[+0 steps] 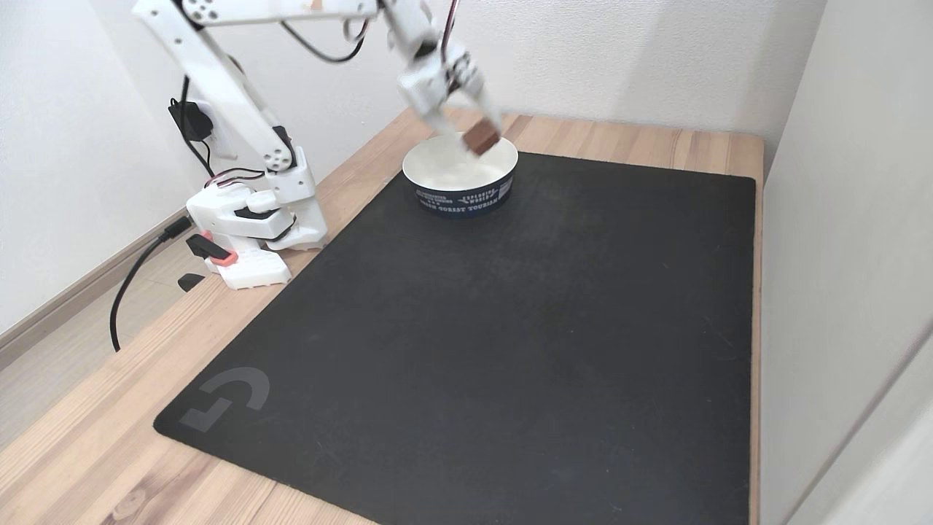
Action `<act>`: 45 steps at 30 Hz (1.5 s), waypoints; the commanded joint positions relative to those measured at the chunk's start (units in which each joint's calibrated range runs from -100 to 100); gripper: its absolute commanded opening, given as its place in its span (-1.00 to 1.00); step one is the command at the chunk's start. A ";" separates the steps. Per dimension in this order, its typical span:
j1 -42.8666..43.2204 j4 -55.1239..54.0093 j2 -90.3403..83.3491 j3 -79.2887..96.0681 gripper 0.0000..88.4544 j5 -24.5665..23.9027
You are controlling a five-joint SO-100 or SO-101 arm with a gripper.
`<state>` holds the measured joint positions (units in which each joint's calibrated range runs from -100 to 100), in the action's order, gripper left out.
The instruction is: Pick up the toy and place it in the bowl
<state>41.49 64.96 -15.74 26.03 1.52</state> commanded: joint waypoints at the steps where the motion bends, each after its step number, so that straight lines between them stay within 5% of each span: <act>1: 0.54 -6.03 -6.23 11.87 -0.95 -1.36; 12: 0.63 -8.83 -6.56 16.29 -0.91 -2.20; 17: 0.63 -8.15 -6.56 16.47 -0.52 -1.73; 24: 0.63 -8.15 -6.98 16.38 -0.49 -2.04; 37: -0.54 -8.15 -18.74 13.95 -0.61 -1.68; 42: -9.58 -7.81 -30.41 17.10 -0.95 -2.09; 45: -17.11 -7.81 -38.74 22.24 -0.95 -2.09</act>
<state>32.42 56.86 -44.88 44.07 -0.54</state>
